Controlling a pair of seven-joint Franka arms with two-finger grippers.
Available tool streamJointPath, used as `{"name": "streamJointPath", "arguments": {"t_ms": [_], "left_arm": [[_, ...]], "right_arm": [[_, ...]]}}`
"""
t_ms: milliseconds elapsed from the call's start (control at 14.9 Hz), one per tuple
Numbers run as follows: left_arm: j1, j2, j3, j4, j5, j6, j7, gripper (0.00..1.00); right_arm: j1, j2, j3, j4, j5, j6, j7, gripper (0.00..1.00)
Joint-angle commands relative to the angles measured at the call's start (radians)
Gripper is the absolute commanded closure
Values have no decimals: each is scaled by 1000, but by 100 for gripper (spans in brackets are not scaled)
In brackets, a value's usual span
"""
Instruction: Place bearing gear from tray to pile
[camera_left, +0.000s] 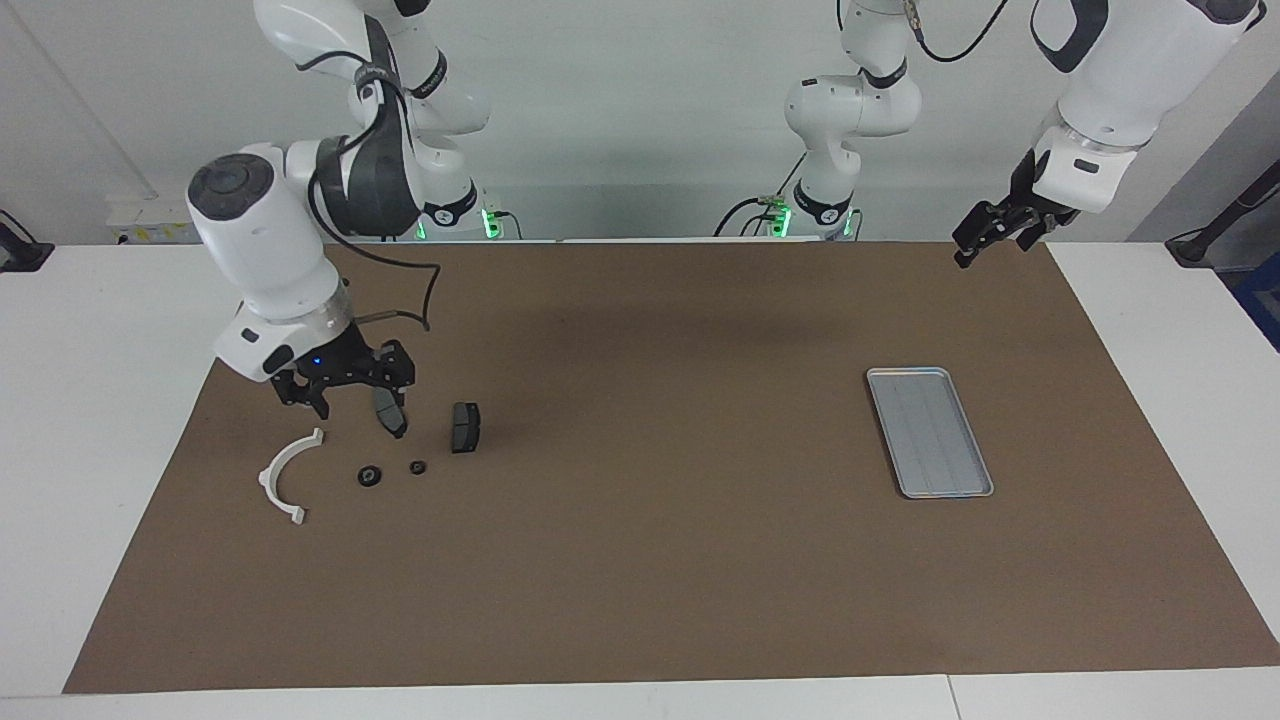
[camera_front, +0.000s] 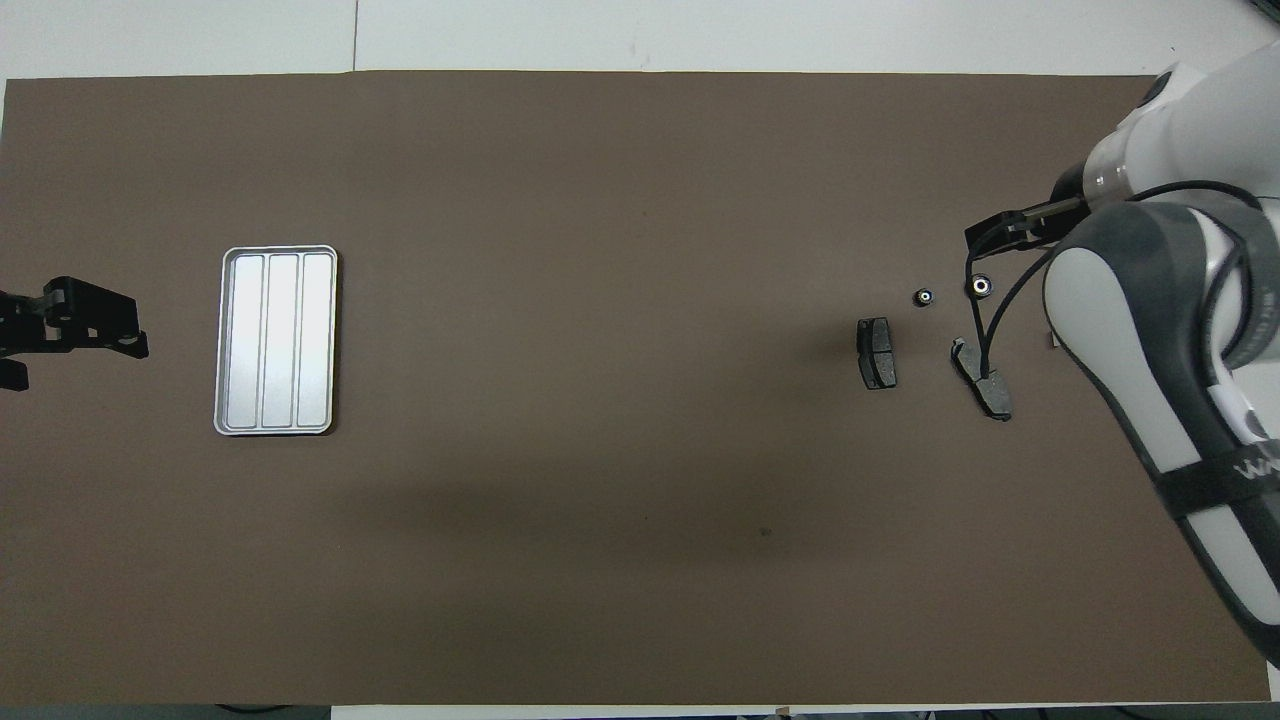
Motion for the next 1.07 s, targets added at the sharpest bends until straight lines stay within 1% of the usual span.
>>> {"name": "streamJointPath", "arguments": {"t_ms": [0, 134, 268, 335, 469, 536, 670, 804, 1005], "left_arm": [[7, -21, -7, -18, 5, -7, 4, 0], [7, -21, -7, -18, 5, -8, 4, 0], [7, -21, -7, -18, 5, -7, 4, 0], [9, -21, -7, -18, 5, -8, 5, 0], [7, -21, -7, -18, 5, -8, 4, 0], [7, -21, -7, -18, 5, -7, 4, 0], [9, -21, -7, -18, 5, -7, 4, 0], [7, -21, -7, -18, 5, -7, 4, 0], [7, -21, -7, -18, 5, -7, 4, 0]], "right_arm": [[-38, -73, 8, 21, 4, -114, 11, 0], [-47, -136, 9, -18, 4, -197, 16, 0], [-50, -153, 6, -23, 6, -204, 16, 0], [-70, -172, 8, -28, 7, -208, 16, 0], [-76, -225, 8, -61, 10, -236, 16, 0], [-73, -250, 8, -84, 12, -230, 19, 0], [-56, -261, 15, -89, 10, -227, 86, 0], [-10, -271, 19, -88, 10, -224, 149, 0], [4, -267, 17, -80, 7, -198, 128, 0]]}}
